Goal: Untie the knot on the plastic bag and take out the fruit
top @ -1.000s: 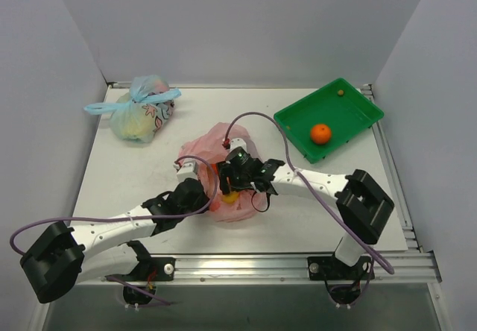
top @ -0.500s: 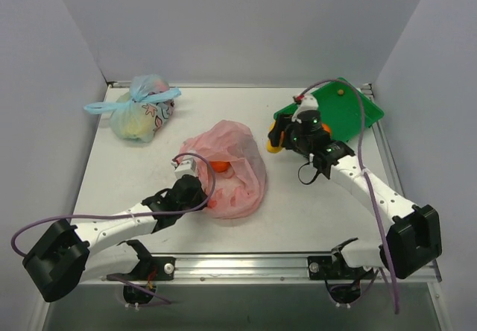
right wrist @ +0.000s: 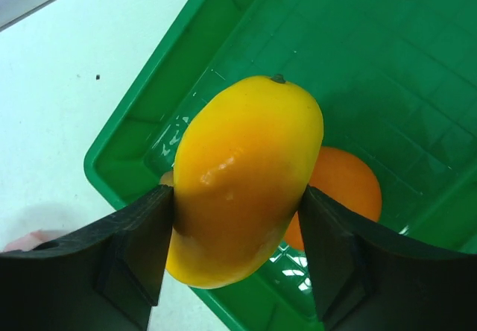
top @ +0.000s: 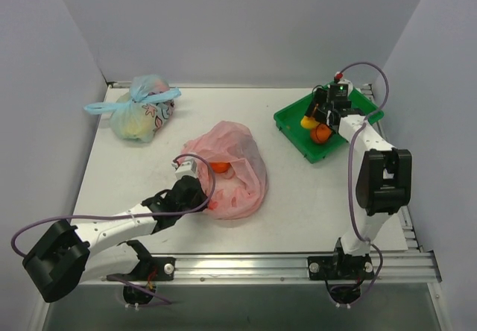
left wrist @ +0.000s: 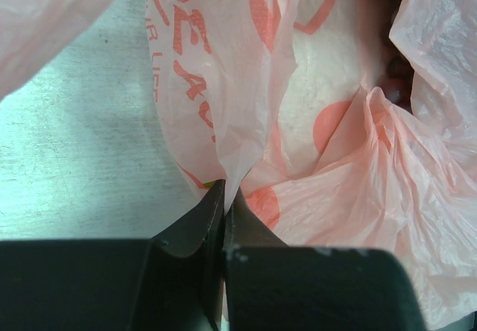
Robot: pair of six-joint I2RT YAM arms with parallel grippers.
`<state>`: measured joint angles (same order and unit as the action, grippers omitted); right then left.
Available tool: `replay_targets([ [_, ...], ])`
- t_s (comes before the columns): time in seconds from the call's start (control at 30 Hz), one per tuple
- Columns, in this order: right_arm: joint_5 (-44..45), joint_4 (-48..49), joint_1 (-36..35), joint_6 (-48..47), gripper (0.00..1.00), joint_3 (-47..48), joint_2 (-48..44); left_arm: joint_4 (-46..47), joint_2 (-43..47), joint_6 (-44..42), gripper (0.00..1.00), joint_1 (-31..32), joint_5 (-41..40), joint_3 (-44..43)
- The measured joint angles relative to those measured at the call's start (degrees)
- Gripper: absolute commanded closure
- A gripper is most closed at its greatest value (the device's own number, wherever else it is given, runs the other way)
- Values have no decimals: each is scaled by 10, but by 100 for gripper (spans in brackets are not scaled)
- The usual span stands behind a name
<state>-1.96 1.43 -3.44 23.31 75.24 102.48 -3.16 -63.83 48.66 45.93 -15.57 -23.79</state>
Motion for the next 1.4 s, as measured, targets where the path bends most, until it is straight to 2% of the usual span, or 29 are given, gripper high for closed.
replay_targets([
  [0.03,-1,-3,0,-1,14,11,14,0,0,0,93,0,0,1],
  [0.13,-2,-16,0,-12,2,35,31,3,1,0,93,0,0,3],
  [0.2,-2,-21,0,-16,0,41,31,7,1,0,93,0,0,3],
  [0.4,7,-40,-20,-38,1,34,10,10,1,0,93,0,3,3],
  [0.5,14,-53,-65,-59,4,5,-36,10,2,0,93,0,5,3],
  [0.77,11,-68,-275,-90,7,-94,-184,3,20,1,93,0,9,3],
  [0.9,-6,-72,-375,-94,15,-123,-210,0,30,2,93,1,10,3],
  [1.07,-64,-65,-446,-99,23,-134,-186,-10,33,5,93,1,10,3],
  [1.23,-94,-51,-455,-92,27,-125,-115,-30,43,7,93,2,10,1],
  [1.4,-101,-40,-453,-82,25,-79,-29,-44,57,13,93,2,10,-7],
])
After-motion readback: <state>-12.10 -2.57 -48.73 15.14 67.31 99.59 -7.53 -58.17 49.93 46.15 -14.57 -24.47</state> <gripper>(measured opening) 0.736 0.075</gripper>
